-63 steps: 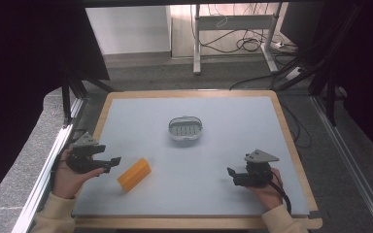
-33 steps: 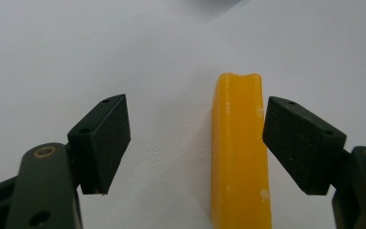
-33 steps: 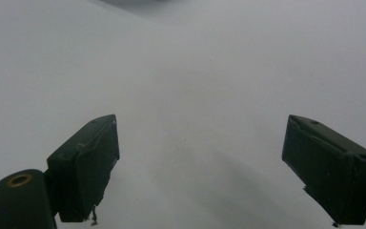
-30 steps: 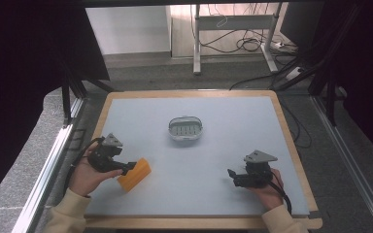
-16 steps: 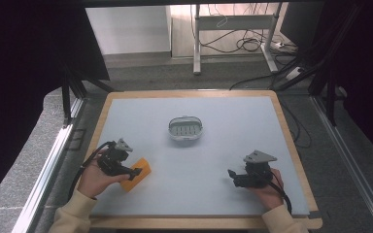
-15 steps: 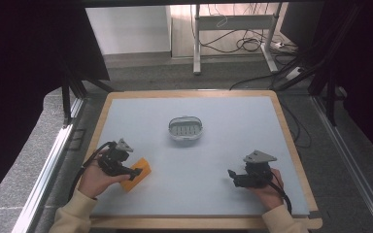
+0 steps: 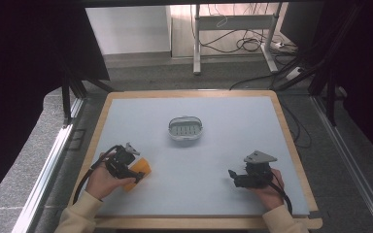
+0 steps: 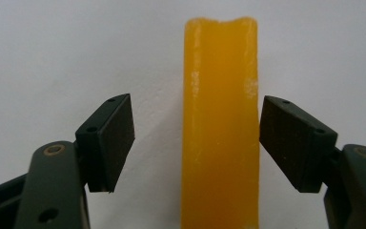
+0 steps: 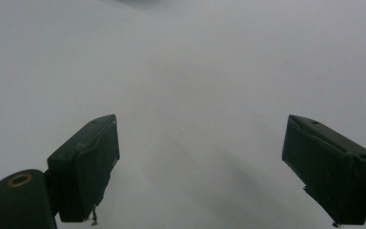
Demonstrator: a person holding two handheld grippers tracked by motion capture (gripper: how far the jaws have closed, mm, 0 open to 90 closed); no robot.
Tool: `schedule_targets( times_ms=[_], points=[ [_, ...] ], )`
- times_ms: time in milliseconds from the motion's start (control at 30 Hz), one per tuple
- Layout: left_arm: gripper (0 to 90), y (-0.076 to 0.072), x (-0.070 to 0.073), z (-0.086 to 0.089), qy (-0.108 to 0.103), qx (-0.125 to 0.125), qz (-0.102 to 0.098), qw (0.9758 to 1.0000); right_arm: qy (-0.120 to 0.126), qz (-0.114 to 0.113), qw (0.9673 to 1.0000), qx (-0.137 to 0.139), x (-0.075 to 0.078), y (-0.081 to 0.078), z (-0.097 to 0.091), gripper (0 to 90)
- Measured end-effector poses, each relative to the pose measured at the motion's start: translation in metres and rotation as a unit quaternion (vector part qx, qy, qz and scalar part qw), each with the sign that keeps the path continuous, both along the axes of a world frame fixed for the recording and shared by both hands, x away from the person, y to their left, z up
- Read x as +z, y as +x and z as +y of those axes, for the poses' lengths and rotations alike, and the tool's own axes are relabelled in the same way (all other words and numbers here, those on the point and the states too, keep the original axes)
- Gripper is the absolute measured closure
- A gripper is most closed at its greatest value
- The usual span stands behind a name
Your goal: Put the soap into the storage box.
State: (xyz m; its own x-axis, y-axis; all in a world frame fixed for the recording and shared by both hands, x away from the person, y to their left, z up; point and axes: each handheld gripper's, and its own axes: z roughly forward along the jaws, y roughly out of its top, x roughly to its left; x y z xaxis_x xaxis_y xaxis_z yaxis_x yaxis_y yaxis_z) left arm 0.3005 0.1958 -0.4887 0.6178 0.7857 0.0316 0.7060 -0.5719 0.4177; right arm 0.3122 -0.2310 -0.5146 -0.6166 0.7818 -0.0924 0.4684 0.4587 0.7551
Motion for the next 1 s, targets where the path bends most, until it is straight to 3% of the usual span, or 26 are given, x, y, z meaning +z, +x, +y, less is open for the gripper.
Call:
schedule_targets(
  times_ms=[267,500,1000],
  points=[
    [36.3,0.002,-0.011,-0.004,0.017,0.012,0.021,0.9996,-0.004,-0.007,1.0000,-0.002,0.000,0.000,0.000,13.3],
    [58.2,0.002,-0.016,-0.010,0.008,0.004,0.035,0.9994,-0.005,-0.008,0.9999,-0.002,0.000,-0.001,0.000,13.4],
    [61.6,0.001,-0.012,-0.007,-0.002,-0.004,0.043,0.9991,-0.005,-0.016,0.9999,-0.003,0.002,-0.001,0.000,13.6]
  ],
)
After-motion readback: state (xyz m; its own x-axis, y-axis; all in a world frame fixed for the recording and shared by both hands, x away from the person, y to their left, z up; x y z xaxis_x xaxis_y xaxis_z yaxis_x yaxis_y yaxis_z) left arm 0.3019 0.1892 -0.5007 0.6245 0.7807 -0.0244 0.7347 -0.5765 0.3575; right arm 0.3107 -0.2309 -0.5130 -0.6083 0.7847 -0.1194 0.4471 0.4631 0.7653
